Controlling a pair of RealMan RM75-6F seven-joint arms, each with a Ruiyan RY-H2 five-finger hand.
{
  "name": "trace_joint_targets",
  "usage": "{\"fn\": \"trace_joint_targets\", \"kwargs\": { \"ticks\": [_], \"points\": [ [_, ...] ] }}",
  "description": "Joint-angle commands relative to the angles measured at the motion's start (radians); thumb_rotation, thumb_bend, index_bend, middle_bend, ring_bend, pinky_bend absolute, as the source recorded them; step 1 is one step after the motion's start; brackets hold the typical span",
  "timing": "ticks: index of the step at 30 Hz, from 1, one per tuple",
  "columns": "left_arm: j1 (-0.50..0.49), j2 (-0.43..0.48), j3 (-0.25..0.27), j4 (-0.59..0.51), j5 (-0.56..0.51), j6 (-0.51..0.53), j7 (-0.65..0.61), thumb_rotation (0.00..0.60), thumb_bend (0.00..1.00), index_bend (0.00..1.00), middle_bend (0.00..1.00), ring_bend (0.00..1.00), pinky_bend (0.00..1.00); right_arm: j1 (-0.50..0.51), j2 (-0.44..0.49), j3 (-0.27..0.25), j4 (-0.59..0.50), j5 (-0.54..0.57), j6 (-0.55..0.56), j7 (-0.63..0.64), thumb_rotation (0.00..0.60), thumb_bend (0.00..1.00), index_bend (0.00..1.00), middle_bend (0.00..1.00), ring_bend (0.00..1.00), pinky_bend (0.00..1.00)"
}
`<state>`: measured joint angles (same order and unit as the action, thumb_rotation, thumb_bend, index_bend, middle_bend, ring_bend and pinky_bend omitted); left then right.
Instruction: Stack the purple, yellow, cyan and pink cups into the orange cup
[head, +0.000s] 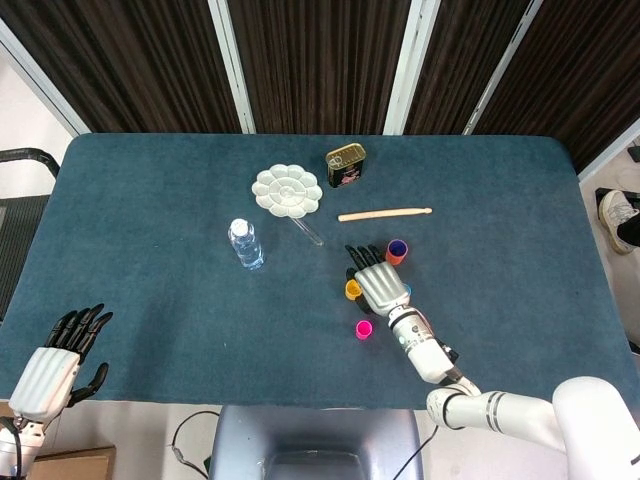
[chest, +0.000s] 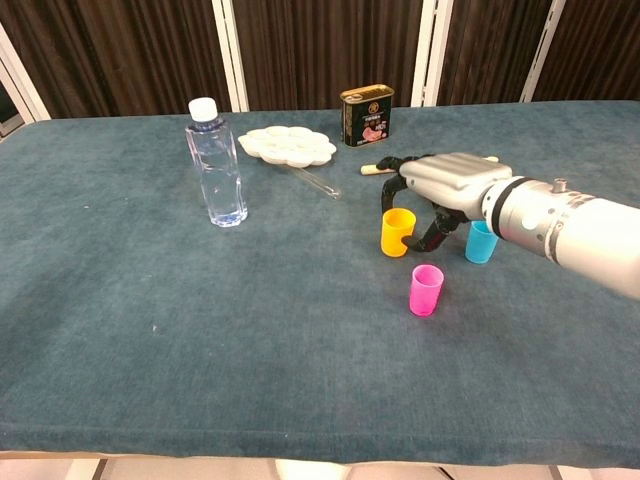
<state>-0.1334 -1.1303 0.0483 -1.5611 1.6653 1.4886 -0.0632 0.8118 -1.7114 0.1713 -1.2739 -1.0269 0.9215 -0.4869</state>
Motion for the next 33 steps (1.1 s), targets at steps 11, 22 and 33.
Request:
{"fn": "trace_joint_targets", "kwargs": {
  "ticks": [11, 22, 33],
  "points": [
    [0.001, 0.000, 0.003, -0.001, 0.005, 0.002, 0.002, 0.600, 0.46, 0.00, 0.00, 0.00, 0.07, -0.045, 0.077, 0.120, 0.022, -0.007, 0.166, 0.041, 0.600, 0.49, 0.60, 0.05, 0.00, 0.00],
    [-0.004, -0.010, 0.002, 0.000, 0.001, -0.012, 0.021, 0.600, 0.46, 0.00, 0.00, 0.00, 0.07, -0.041, 0.070, 0.113, 0.121, 0.067, 0.086, 0.017, 0.600, 0.49, 0.60, 0.05, 0.00, 0.00],
    [-0.002, -0.008, 0.001, 0.000, -0.001, -0.009, 0.018, 0.600, 0.46, 0.00, 0.00, 0.00, 0.07, -0.027, 0.028, 0.099, 0.161, 0.064, 0.064, 0.003, 0.600, 0.49, 0.55, 0.05, 0.00, 0.00]
  ]
}}
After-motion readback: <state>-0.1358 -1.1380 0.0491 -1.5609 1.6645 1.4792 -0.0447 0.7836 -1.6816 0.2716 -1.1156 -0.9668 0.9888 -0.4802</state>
